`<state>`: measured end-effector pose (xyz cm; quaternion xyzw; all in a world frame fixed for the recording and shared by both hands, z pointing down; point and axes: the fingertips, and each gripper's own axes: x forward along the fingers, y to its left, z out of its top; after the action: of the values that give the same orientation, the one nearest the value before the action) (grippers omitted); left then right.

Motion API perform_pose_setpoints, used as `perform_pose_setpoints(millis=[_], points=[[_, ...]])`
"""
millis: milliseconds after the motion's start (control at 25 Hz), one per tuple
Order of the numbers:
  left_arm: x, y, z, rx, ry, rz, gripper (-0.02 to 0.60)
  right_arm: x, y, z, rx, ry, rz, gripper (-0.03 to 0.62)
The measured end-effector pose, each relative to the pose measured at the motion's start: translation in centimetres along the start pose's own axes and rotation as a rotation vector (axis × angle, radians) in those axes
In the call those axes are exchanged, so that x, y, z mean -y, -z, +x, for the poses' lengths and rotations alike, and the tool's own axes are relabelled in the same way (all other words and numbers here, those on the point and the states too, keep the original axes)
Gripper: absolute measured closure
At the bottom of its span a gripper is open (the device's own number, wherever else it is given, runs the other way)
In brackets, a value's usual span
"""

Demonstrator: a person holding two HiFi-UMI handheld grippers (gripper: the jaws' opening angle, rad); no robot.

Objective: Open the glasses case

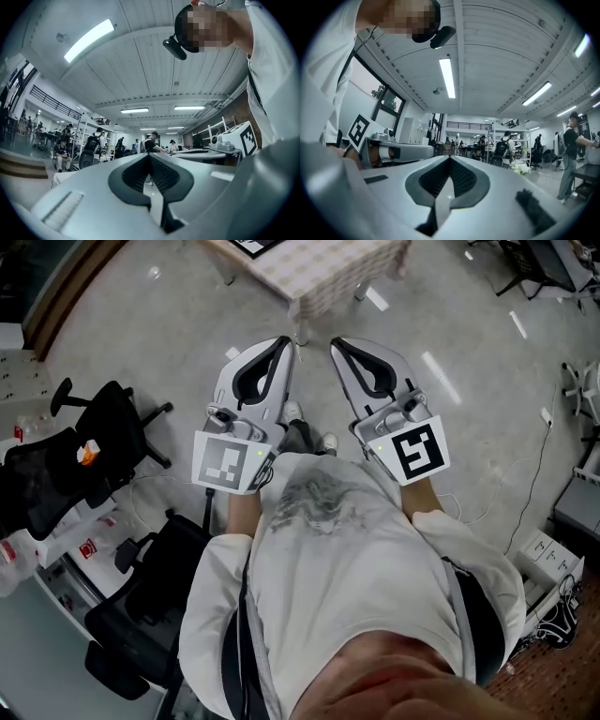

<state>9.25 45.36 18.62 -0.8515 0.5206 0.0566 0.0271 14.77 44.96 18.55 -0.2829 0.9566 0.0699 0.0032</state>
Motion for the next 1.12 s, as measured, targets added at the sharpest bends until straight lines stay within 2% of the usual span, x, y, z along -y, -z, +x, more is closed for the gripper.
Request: perform_pose_setpoints(millis=[160,320,600,680,1120], points=[[-3.1,0.6,2.0,-0.001,0.028,-0.019,0.572,1.4,0.9,3.2,-0.017,0.012,0.001,0.579],[-6.2,1.2,3.9,-0.059,0.043,0.038,0.572,2.8,1.3,6.6,-0.027,0.010,-0.026,0.579],[-11.3,2.0,6.3,-0.093,0.062,0.056,0.572,4.5,2.9,11.5,-0.098,0.042,-0.019,0.579],[-12.4,2.1,6.7,-0.100,0.068,0.047,0.572,4.7,2.5,12.7,-0.081,0.042,-0.038,0.579],[-17.4,3.2,11.8,-0.084,0.037,0.018,0.572,9.3,4.5,16.8,-0.102,0.053,0.019,0.579]])
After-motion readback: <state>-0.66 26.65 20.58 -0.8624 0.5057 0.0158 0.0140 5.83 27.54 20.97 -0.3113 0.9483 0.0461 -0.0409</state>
